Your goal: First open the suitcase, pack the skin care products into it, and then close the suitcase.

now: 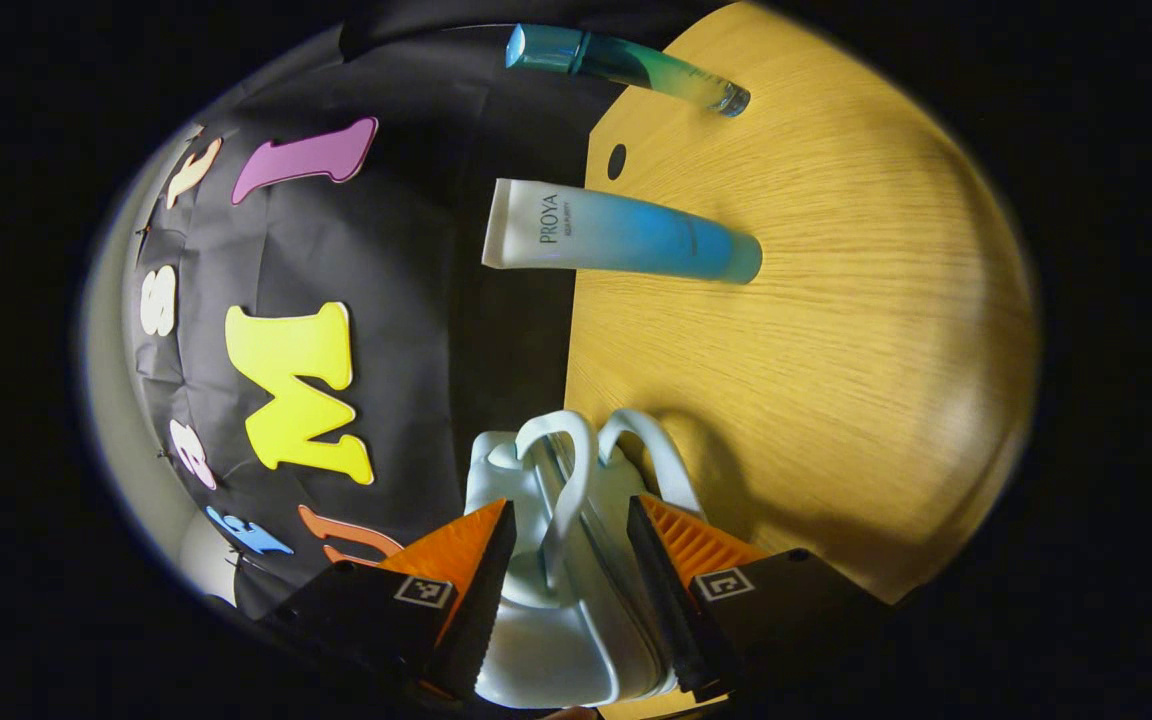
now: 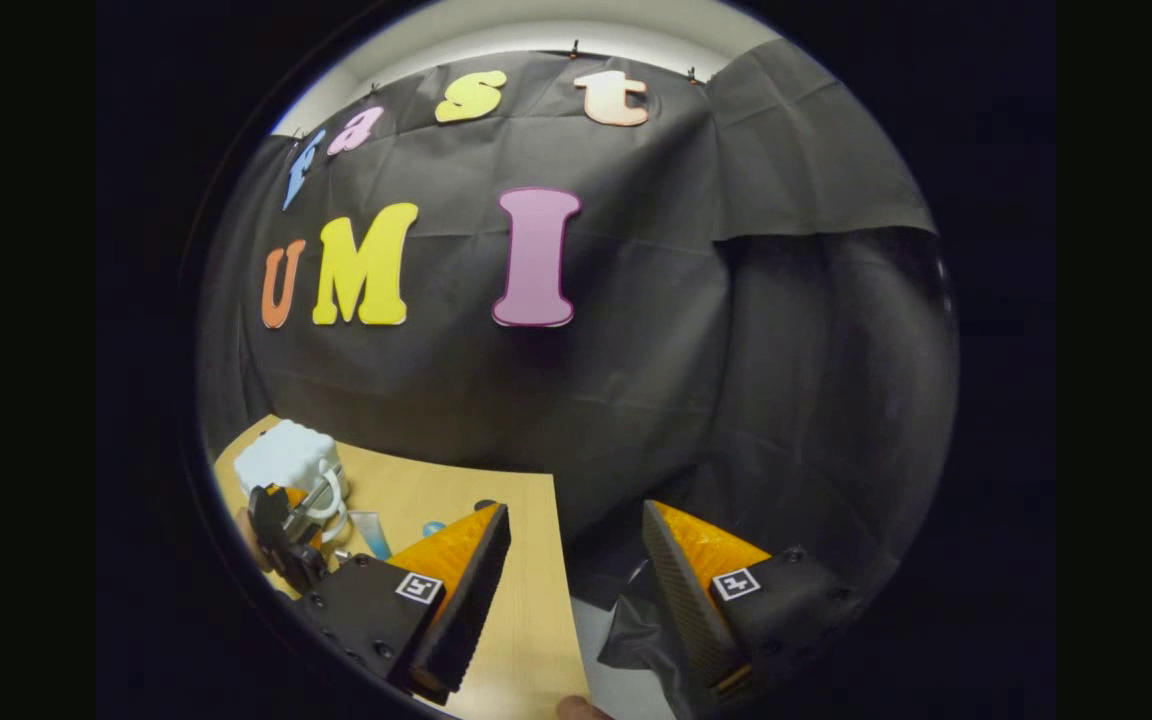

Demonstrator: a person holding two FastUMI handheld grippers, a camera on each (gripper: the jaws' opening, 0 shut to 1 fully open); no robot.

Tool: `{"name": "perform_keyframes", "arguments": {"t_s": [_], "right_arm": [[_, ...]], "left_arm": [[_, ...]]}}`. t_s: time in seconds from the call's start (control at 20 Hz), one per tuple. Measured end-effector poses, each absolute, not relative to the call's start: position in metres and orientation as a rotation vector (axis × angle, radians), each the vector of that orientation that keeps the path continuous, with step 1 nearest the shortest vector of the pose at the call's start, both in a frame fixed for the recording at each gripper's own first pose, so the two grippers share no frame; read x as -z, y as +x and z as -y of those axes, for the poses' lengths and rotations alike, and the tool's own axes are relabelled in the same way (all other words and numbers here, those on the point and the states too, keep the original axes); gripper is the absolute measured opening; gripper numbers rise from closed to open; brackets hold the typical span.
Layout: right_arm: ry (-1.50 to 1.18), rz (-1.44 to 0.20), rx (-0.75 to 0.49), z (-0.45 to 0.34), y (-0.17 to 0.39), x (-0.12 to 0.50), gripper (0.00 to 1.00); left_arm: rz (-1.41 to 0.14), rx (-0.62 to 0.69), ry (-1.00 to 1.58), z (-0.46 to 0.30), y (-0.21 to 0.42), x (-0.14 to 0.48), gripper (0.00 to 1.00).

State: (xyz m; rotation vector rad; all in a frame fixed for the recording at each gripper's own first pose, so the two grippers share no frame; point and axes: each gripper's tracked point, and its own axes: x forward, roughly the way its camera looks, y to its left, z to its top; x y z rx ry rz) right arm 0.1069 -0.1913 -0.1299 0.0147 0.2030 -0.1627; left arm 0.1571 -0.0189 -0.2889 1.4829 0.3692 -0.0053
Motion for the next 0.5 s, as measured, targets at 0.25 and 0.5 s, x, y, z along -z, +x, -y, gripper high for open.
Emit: {"name": "perform_keyframes", "arguments": {"t_s": [0.25, 0.5], "right_arm": [[-0.023, -0.214, 0.156, 0.177, 0.095, 0.130, 0.79], [-0.044, -0.240, 0.187, 0.150, 0.071, 0.127, 0.79]], "left_arm": [[-0.422, 0.057, 1.481, 0.022, 0.166, 0.296, 0.43], [-0.386, 0.088, 1.443, 0.022, 0.168, 0.288, 0.17]]}}
